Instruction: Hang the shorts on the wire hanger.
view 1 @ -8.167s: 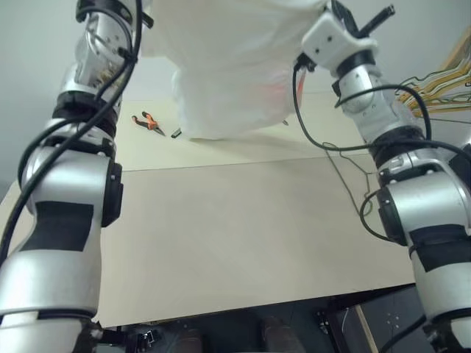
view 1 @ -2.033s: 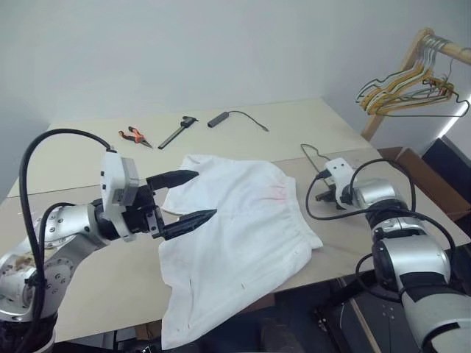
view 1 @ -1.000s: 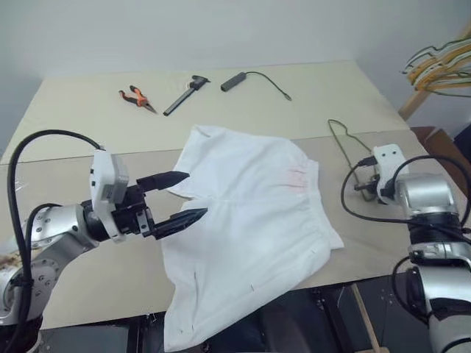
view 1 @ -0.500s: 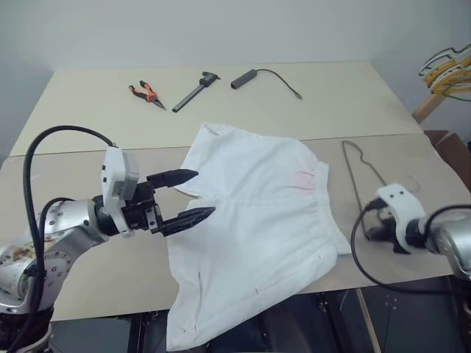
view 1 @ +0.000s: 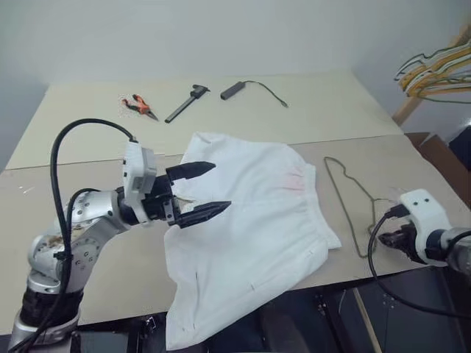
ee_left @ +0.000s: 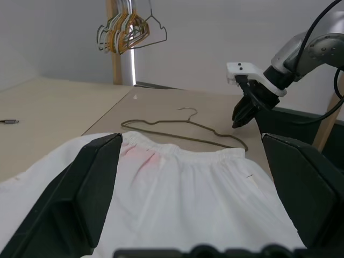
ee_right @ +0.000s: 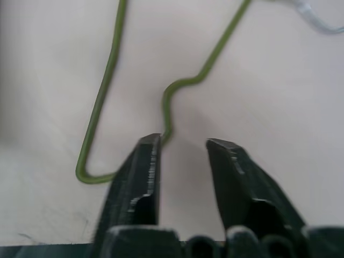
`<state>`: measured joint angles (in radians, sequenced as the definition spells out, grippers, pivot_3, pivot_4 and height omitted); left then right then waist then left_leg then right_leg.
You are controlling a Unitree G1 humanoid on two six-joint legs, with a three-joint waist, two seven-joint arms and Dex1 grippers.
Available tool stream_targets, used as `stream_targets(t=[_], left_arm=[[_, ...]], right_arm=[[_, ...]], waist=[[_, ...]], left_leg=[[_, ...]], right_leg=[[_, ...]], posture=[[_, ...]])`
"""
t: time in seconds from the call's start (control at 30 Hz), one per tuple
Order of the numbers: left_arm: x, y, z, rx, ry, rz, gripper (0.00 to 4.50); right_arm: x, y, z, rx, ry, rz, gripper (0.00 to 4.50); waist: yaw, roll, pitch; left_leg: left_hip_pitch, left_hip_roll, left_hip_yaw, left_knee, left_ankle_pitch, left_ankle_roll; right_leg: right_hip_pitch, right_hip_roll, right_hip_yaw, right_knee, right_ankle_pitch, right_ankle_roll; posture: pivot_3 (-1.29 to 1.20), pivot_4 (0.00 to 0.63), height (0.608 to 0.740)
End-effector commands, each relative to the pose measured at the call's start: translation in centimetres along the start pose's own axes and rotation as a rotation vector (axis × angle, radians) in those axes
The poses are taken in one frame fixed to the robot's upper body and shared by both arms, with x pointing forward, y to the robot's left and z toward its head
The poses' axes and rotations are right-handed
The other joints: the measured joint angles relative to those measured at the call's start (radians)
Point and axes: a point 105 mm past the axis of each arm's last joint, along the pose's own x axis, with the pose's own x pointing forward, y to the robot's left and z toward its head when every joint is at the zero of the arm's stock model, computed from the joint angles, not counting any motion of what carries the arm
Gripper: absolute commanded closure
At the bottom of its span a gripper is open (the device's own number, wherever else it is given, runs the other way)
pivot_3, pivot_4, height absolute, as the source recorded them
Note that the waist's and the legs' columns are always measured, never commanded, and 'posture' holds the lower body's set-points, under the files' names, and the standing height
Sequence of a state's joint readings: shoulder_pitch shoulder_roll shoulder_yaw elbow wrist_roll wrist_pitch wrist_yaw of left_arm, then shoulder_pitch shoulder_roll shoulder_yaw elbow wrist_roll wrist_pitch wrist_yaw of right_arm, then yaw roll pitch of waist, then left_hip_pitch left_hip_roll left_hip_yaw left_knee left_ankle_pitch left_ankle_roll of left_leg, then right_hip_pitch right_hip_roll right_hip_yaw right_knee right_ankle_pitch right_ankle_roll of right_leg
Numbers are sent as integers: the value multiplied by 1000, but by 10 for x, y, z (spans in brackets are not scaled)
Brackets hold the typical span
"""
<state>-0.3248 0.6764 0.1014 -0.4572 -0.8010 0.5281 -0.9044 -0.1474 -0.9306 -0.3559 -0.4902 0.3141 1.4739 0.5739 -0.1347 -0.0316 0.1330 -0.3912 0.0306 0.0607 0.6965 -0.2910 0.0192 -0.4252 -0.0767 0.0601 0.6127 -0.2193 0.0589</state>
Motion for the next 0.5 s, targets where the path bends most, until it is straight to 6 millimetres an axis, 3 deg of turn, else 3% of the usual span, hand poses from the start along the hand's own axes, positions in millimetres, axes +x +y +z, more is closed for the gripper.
stream_targets(t=[0.03, 0.17, 0.37, 0.5], left_arm=[[3, 1, 7, 50, -22, -29, 0], [0, -2, 5, 44, 2, -86, 0], [-14, -8, 1, 41, 59, -145, 0], [-13, -7, 2, 48, 58, -139, 0]], right_arm=[[-17, -1, 13, 32, -76, -1, 1426], [-17, 8, 9, 44, -78, 39, 102], [8, 24, -5, 91, -46, 76, 42], [26, 25, -3, 137, -64, 66, 42]], waist=[[-14, -1, -11], [-53, 0, -33], [-122, 1, -51], [-145, 4, -57]], left_leg=[[0, 0, 0, 0, 0, 0], [3, 1, -1, 0, 0, 0], [6, 1, -3, 0, 0, 0], [8, 0, -2, 0, 0, 0]], right_leg=[[0, 0, 0, 0, 0, 0], [3, 1, 0, 1, 0, 0], [4, 2, 5, 3, 0, 1], [5, 1, 8, 4, 0, 1]], posture=[[-287, 39, 740], [-306, 34, 740], [-299, 28, 740], [-282, 28, 740]])
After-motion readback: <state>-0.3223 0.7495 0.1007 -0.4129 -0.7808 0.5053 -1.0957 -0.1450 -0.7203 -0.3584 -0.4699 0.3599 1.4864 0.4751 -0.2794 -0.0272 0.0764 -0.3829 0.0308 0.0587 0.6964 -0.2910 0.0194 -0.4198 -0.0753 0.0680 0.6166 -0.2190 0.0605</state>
